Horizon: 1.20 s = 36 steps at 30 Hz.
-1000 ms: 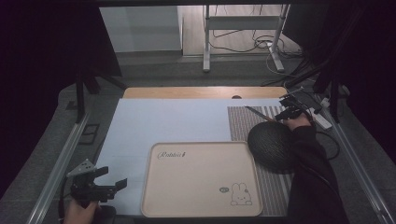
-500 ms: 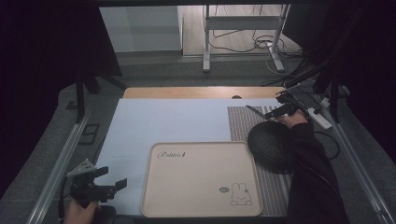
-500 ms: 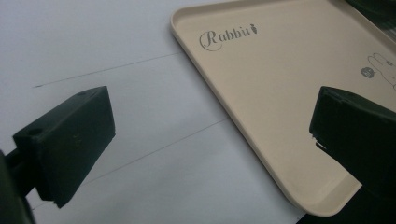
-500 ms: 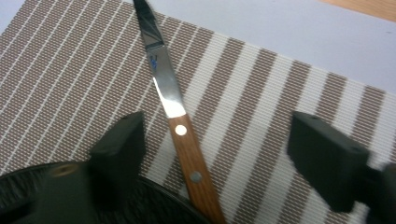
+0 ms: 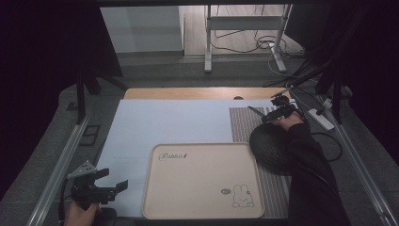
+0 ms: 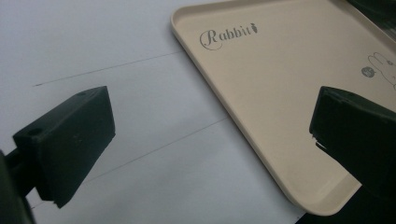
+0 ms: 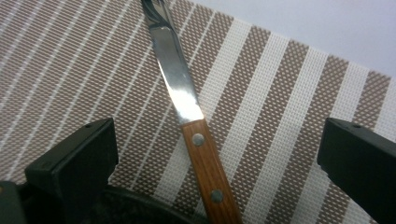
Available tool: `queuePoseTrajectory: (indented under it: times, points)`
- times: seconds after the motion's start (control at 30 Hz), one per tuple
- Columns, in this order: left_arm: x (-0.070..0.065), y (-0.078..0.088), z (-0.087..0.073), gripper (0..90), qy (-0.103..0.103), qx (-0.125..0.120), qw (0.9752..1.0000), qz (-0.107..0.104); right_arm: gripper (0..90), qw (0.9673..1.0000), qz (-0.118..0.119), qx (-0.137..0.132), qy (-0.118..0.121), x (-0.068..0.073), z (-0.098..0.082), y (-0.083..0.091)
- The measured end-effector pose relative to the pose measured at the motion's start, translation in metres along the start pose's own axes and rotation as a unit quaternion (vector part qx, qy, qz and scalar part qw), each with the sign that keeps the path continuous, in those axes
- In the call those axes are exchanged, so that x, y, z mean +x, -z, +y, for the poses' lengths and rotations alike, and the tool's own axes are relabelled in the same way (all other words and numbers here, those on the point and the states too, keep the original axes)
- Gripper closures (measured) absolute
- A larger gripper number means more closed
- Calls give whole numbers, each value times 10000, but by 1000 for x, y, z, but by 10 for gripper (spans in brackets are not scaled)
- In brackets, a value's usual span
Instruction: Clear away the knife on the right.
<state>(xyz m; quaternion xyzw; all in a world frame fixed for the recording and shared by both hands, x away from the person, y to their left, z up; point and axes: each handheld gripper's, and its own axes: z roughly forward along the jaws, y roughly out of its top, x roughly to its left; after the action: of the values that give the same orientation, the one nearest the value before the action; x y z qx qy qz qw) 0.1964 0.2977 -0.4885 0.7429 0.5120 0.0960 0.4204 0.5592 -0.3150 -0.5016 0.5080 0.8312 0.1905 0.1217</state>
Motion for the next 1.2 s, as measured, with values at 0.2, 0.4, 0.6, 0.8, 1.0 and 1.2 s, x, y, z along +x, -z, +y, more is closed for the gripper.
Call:
queuePoseTrajectory:
  times: [0.2,0.4,0.6,0.8,1.0,1.2]
  points:
    - [0,0,0,1,26,-8,10000,-2,169,9999,-58,16,130,-3,-1,-2]
    - [0,0,0,1,33,1,10000,9,613,9991,62,-105,404,-7,-2,6]
    - [1,0,0,2,47,-2,10000,7,773,9983,311,-169,473,-17,-7,9]
    - [1,1,-1,3,70,-10,10000,2,774,9985,206,-114,488,-21,-7,10]
    - [1,1,-1,4,89,-16,10000,8,776,9986,73,-143,507,-28,-9,17]
    - [1,1,-1,4,95,-25,10000,10,776,9986,19,-200,493,-36,-12,26]
